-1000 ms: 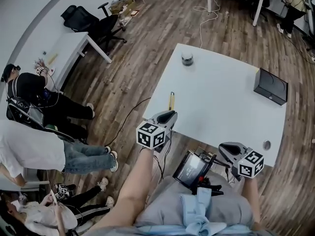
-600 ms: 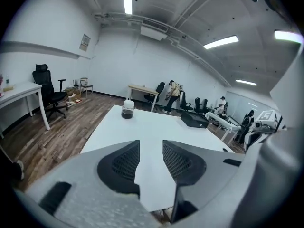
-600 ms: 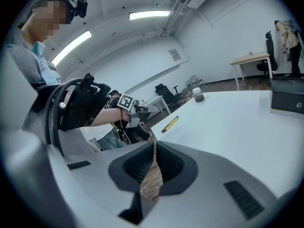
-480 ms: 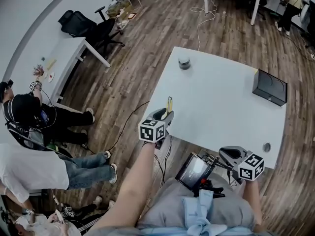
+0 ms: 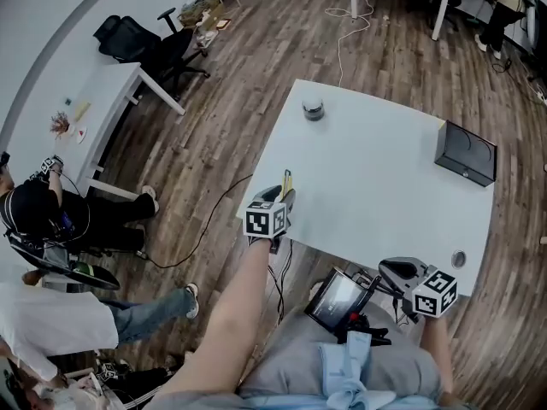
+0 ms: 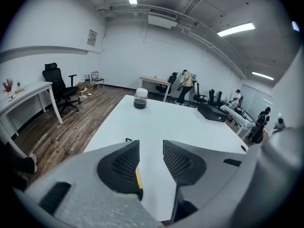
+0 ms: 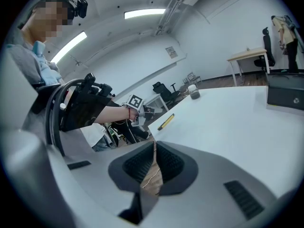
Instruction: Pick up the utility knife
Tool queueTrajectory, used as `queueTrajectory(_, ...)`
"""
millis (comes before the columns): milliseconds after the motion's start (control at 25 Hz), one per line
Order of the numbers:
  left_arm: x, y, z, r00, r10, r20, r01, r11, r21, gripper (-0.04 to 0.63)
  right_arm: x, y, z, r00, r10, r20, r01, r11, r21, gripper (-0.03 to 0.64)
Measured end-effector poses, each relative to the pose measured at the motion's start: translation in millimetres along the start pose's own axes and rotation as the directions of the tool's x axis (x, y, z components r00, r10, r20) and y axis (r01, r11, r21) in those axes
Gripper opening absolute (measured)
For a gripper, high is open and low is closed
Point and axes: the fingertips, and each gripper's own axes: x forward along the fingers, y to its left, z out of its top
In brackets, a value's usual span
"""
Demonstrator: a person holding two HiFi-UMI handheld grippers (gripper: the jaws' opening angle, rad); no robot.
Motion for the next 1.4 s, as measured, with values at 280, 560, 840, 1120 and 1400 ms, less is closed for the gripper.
queueTrajectory(280,17,13,-2,0.999,0.018,-0.051,-0.018,1.0,-0.002,0.14,-3,-11,-1,1.0,-0.013,-0.01,0.013,1.0,0.022,0.029)
queueTrajectory(560,37,32,-12,0.987,0.057,-0.147,-0.059,0.998,-0.01,0.14,0,-22,1,1.0,-0.013,-0.026,0.014,0.999,0.042,0.03)
queueTrajectory(840,52,44,-21,0.982,0.058,-0.178,-0.066,0.997,-0.039,0.14,0,-29,-2,0.999,-0.025,-0.045,0.028,0.998,0.065,0.029)
queueTrajectory(1120,64,55,-38,0.97,0.079,-0.23,-0.09,0.995,-0.037,0.14,3,-33,-6,0.998,-0.03,-0.058,0.035,0.996,0.084,0.029)
queueTrajectory(1400,67,59,-48,0.949,0.084,-0.302,-0.099,0.995,-0.034,0.14,5,-33,-6,0.997,-0.03,-0.066,0.037,0.994,0.102,0.029)
